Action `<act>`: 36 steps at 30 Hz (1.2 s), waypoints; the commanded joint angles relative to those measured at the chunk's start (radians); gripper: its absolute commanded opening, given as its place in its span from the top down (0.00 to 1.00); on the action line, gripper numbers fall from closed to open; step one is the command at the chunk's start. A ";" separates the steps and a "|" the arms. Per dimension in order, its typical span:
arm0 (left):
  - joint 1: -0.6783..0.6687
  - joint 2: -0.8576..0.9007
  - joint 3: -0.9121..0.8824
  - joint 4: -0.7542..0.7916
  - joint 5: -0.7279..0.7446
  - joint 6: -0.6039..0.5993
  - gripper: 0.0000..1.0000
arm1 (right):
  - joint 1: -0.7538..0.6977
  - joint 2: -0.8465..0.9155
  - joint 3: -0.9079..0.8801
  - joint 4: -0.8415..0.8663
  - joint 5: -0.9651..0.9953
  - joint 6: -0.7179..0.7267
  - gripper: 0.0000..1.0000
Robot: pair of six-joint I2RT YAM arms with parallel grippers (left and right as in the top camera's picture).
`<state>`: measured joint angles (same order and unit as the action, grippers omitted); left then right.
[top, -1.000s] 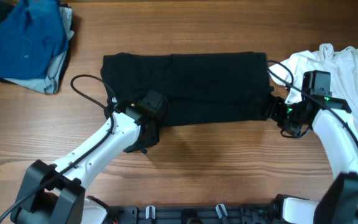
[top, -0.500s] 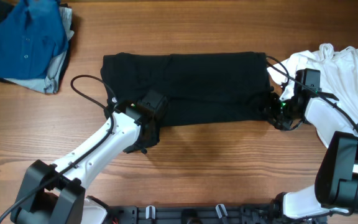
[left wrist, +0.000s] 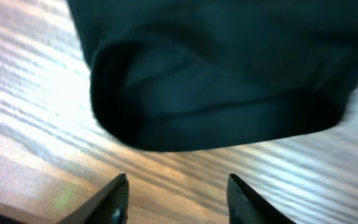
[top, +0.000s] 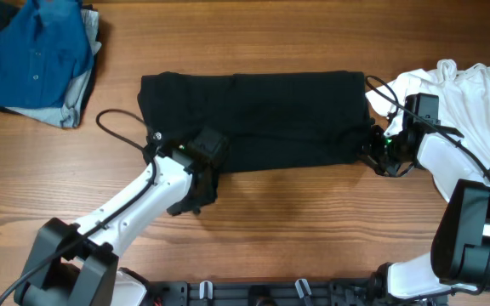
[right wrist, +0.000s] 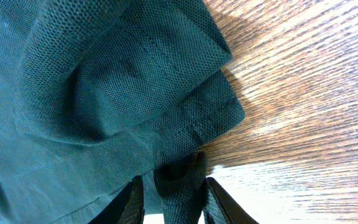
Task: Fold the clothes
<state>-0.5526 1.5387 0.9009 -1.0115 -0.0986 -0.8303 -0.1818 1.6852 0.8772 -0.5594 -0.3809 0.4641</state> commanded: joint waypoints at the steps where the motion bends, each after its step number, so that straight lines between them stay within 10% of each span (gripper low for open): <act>1: -0.003 -0.016 -0.068 0.011 0.063 -0.047 0.46 | -0.001 0.010 -0.002 0.002 0.010 0.009 0.68; 25: 0.116 -0.016 -0.099 0.116 -0.138 -0.121 0.41 | -0.001 0.010 -0.002 -0.025 -0.013 -0.039 0.67; 29: 0.142 -0.016 -0.102 0.103 -0.135 -0.120 0.73 | -0.001 0.010 -0.002 -0.025 -0.013 -0.038 0.67; 32: 0.145 -0.016 -0.105 0.107 -0.135 -0.121 0.46 | -0.001 0.010 -0.002 -0.025 -0.017 -0.043 0.67; 36: 0.145 -0.016 -0.115 0.118 -0.134 -0.121 0.46 | -0.001 0.010 -0.002 -0.025 -0.021 -0.042 0.64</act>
<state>-0.4156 1.5387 0.8043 -0.9028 -0.2131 -0.9401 -0.1814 1.6852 0.8772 -0.5827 -0.3847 0.4404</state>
